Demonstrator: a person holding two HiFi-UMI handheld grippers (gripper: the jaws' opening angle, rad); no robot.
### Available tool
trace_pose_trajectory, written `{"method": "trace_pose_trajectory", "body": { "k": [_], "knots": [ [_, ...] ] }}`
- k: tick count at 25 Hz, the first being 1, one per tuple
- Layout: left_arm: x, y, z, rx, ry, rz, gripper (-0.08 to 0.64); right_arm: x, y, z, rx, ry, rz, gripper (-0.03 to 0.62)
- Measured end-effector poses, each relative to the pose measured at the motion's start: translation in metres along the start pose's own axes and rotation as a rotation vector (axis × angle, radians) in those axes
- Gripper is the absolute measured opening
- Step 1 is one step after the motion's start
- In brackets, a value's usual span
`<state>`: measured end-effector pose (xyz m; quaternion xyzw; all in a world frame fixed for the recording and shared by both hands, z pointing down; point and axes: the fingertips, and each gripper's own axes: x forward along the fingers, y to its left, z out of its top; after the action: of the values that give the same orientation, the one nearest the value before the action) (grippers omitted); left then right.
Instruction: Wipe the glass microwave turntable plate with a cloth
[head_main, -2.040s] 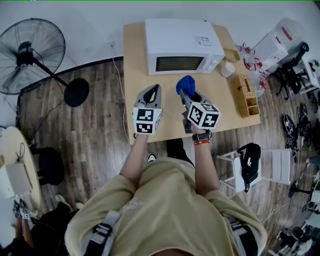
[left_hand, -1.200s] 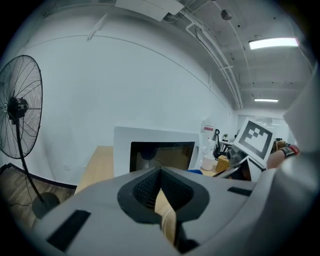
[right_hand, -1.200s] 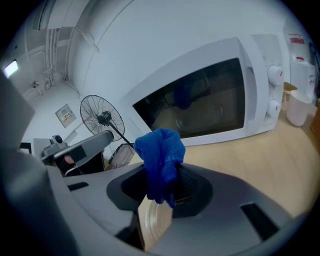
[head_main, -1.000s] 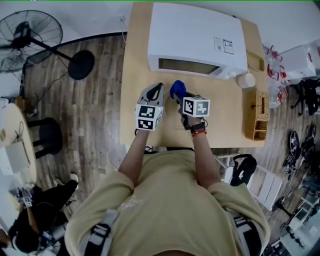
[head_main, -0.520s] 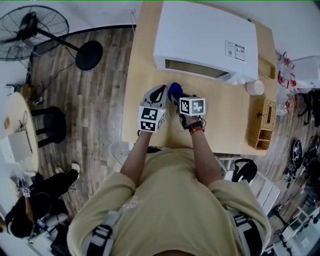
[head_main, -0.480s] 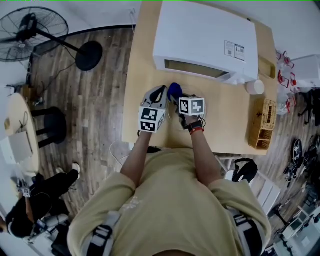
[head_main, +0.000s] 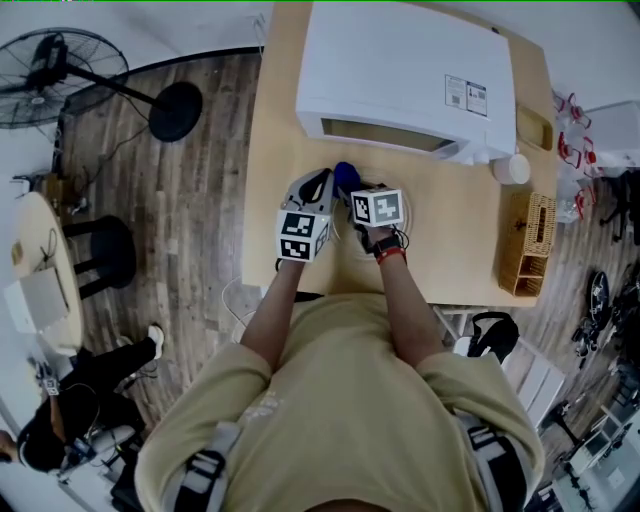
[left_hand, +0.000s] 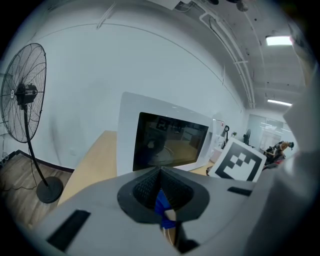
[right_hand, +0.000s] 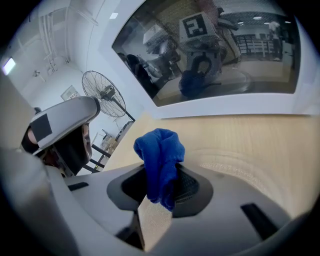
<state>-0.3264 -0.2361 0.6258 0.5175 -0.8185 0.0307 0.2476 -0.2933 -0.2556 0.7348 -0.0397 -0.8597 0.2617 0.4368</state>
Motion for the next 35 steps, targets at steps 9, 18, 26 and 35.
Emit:
{"method": "trace_pose_trajectory", "body": {
  "k": [9,18,26,35],
  "knots": [
    [0.005,-0.009,-0.009,0.007,0.026,-0.021,0.018,-0.004,-0.009,-0.002,0.019,-0.016,-0.010,0.121],
    [0.014,-0.019,-0.015,0.013,0.034,-0.042,0.018,-0.022,-0.032,-0.003,0.050,-0.069,-0.092,0.121],
    [0.021,-0.040,-0.028,0.029,0.042,-0.083,0.018,-0.040,-0.055,-0.009,0.085,-0.108,-0.141,0.121],
    [0.020,-0.058,-0.028,0.039,0.032,-0.118,0.018,-0.064,-0.078,-0.020,0.113,-0.124,-0.218,0.121]
  ]
}}
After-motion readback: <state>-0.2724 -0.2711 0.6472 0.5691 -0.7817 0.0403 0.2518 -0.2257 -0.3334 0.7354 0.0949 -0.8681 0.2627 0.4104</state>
